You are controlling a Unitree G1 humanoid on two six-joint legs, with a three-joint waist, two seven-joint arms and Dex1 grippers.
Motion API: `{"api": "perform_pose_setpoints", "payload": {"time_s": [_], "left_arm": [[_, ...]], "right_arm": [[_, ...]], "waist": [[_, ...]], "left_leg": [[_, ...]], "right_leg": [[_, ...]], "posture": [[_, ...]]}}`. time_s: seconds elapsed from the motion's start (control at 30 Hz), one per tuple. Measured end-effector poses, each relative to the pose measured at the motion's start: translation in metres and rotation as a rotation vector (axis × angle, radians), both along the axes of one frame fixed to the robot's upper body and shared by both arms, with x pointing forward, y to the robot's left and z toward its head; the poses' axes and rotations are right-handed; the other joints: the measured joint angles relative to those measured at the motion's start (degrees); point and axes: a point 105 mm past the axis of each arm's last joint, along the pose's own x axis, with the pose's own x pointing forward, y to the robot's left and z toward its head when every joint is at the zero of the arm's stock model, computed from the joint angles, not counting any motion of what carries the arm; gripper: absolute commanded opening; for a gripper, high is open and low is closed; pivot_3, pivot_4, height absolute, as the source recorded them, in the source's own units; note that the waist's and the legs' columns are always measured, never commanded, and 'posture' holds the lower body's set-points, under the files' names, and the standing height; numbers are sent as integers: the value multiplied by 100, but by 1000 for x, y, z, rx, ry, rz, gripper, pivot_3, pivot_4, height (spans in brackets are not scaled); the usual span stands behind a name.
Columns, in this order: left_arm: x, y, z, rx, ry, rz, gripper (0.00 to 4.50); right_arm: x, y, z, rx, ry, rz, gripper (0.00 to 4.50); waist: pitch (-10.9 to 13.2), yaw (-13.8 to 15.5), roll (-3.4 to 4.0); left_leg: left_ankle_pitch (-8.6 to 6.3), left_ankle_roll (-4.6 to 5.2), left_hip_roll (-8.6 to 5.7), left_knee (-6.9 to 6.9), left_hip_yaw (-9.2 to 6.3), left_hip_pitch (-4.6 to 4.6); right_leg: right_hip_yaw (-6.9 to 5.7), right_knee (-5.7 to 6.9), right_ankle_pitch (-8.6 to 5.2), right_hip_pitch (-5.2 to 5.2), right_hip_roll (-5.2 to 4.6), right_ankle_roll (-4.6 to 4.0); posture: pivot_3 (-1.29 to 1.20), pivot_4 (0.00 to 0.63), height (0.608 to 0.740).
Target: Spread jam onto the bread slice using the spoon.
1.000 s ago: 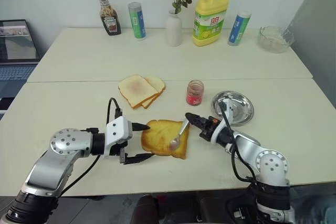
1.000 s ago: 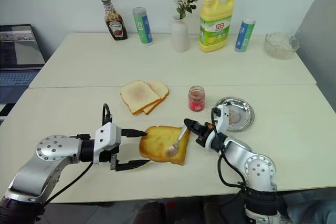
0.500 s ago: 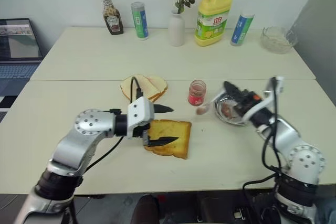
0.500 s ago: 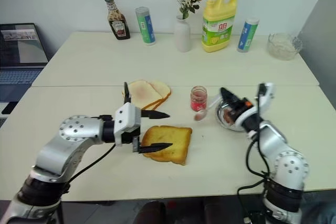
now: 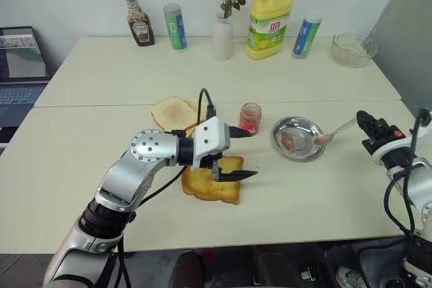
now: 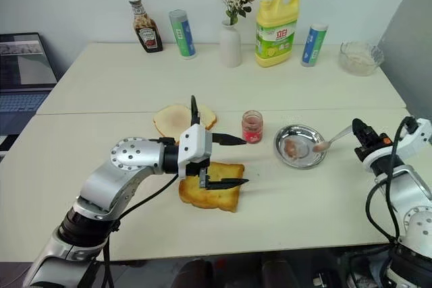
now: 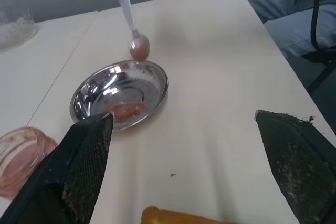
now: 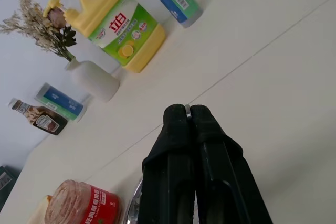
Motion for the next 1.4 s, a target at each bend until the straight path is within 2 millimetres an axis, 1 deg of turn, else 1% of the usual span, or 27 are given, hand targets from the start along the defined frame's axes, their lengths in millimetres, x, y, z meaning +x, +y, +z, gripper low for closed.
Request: {"api": "perform_pose_setpoints", "payload": {"time_s": [0.2,0.3,0.5,0.67,0.9,1.0,1.03,1.1,1.27,1.3,1.33,1.37,1.4], "left_arm": [[4,-3,1,-2,15,32,4500],[5,-5,1,-9,24,51,4500],[7,-7,-2,-16,57,74,4500],[4,-13,-4,-17,68,52,4500],[2,-15,-5,-16,69,36,4500],[2,-15,-5,-16,69,36,4500],[2,-15,-5,-15,69,36,4500],[2,-15,-5,-15,68,36,4500],[2,-15,-4,-17,60,33,4500],[2,-15,-4,-17,59,33,4500],[2,-15,-4,-17,59,34,4500],[2,-15,-4,-18,58,34,4500],[2,-15,-4,-18,58,33,4500]], "right_arm": [[19,3,-7,-35,-2,5,15],[22,-2,-15,-42,0,-15,15],[25,-7,-28,-46,9,-30,15],[30,-6,-29,-51,3,-25,15],[32,-7,-34,-72,9,-19,15],[33,-9,-37,-87,17,-27,705],[33,-10,-39,-89,25,-29,1035],[34,-10,-43,-89,34,-29,1732],[33,-9,-42,-98,32,-21,3577],[33,-9,-42,-101,31,-19,3891],[32,-8,-42,-104,30,-16,4338],[31,-7,-42,-108,29,-14,4476],[30,-6,-42,-112,27,-14,4476]], "waist": [[0,16,0],[0,41,0],[0,49,1],[0,49,1],[-1,55,3],[-1,55,3],[-1,55,3],[-1,53,3],[-1,53,3],[-1,54,3],[-1,54,3],[-1,54,3],[-1,54,3]], "left_leg": [[0,0,1,-1,-3,-2],[0,0,1,-1,-3,-3],[0,0,1,0,-3,-2],[0,0,0,0,-2,-2],[0,-1,1,1,-3,-1],[0,-1,1,2,-3,0],[0,-1,0,2,-3,-1],[0,-1,0,1,-2,0],[0,-1,0,1,-3,-1],[0,-1,0,1,-3,-1],[0,-1,0,2,-3,-1],[0,-1,0,1,-3,-1],[0,-1,0,1,-4,-1]], "right_leg": [[-3,-3,1,0,1,-2],[-3,-5,2,0,0,-3],[-3,-2,2,0,0,-3],[-3,-2,2,0,0,-4],[-4,-1,3,1,-1,-4],[-4,0,3,1,-1,-4],[-3,-1,3,1,-1,-4],[-2,0,3,1,-1,-4],[-3,0,3,1,-1,-4],[-3,0,3,1,-1,-4],[-3,0,3,1,-1,-4],[-3,0,3,1,-1,-4],[-3,0,3,1,-1,-4]], "posture": [[0,150,740],[0,150,740],[0,150,740],[0,150,740],[0,150,740],[0,150,740],[0,150,740],[0,150,740],[0,150,740],[0,150,740],[0,150,740],[0,150,740],[0,150,740]]}}
